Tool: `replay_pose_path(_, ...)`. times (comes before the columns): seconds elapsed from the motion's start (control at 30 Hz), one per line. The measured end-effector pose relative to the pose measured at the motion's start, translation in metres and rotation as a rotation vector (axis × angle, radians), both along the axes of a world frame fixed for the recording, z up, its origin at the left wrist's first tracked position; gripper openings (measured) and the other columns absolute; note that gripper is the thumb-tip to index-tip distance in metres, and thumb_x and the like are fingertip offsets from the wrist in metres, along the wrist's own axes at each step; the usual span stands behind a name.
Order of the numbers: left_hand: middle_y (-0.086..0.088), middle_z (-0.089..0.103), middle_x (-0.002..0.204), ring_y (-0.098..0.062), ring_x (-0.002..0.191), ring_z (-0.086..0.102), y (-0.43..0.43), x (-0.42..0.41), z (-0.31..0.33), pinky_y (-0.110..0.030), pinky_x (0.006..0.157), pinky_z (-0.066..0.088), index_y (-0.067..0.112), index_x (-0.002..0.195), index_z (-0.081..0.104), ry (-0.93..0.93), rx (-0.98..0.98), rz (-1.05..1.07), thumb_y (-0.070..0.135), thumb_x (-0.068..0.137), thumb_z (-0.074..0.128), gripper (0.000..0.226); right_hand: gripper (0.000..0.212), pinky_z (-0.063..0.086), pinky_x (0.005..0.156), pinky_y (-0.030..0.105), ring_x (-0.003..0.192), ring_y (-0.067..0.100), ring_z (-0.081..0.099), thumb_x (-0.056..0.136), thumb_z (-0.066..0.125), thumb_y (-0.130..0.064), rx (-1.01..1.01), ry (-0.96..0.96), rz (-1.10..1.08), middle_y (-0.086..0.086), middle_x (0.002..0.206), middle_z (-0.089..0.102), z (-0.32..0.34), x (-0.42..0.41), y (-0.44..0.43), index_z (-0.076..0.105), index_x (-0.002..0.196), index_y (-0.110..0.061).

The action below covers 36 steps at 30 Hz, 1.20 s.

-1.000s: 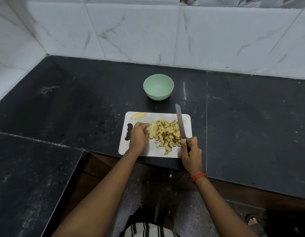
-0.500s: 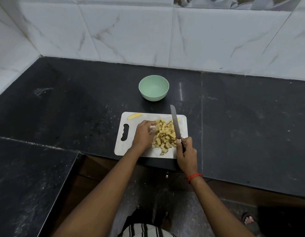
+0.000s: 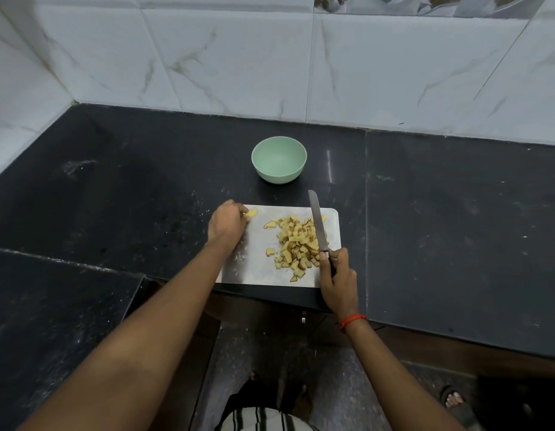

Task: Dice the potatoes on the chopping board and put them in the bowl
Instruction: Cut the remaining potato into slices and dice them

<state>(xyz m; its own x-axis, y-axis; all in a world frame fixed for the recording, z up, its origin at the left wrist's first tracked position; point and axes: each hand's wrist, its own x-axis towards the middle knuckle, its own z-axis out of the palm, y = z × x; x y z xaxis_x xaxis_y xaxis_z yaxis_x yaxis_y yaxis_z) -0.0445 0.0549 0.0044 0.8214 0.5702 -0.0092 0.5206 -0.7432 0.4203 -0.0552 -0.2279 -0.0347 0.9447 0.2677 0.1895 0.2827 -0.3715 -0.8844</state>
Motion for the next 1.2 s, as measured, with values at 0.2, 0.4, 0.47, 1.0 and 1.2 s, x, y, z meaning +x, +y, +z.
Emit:
replay_pose_path(0.2,0.002,0.072,0.078,-0.009,0.067,0.068,-0.027,-0.032,-0.011,-0.021,0.066,0.056,0.016,0.100,0.076,-0.140,-0.385,0.174,0.019,0.088,0.078,0.012,0.013,0.034,0.044,0.014,0.058,0.007,0.059,0.103,0.052,-0.022,0.017,-0.005,0.002,-0.009,0.064,0.055,0.001,0.000,0.000,0.044,0.093,-0.017)
replay_pose_path(0.4,0.008,0.070,0.087,-0.005,0.079,0.065,-0.038,-0.055,-0.028,-0.027,0.079,0.057,0.019,0.106,0.077,-0.208,-0.352,0.051,0.025,0.091,0.075,0.016,0.015,0.034,0.045,0.015,0.059,0.007,0.058,0.103,0.053,-0.026,0.011,0.013,-0.013,-0.008,0.066,0.057,0.001,0.000,0.000,0.043,0.092,-0.022)
replay_pose_path(0.47,0.009,0.068,0.092,-0.008,0.080,0.065,-0.041,-0.056,-0.030,-0.028,0.080,0.056,0.020,0.102,0.078,-0.199,-0.289,-0.027,0.024,0.089,0.077,0.014,0.016,0.034,0.045,0.015,0.059,0.007,0.059,0.103,0.053,-0.026,0.012,0.034,-0.015,-0.005,0.066,0.058,0.001,0.000,0.001,0.043,0.093,-0.018)
replay_pose_path(1.0,-0.001,0.054,0.080,-0.021,0.082,0.051,-0.042,-0.063,-0.040,-0.038,0.057,0.051,0.009,0.077,0.069,-0.275,0.078,-0.199,0.026,0.095,0.071,0.025,0.019,0.039,0.047,0.013,0.061,0.000,0.060,0.104,0.052,-0.024,0.044,0.119,-0.081,-0.006,0.069,0.059,0.017,-0.007,0.005,0.046,0.094,-0.009)
replay_pose_path(1.2,0.003,0.055,0.097,-0.013,0.088,0.054,-0.033,-0.078,-0.042,-0.036,0.069,0.055,0.018,0.111,0.074,-0.308,-0.050,-0.482,0.030,0.094,0.071,0.021,0.020,0.040,0.046,0.019,0.059,0.006,0.060,0.103,0.052,-0.026,-0.001,0.093,-0.134,-0.004,0.067,0.060,0.012,-0.009,0.009,0.042,0.090,-0.015)
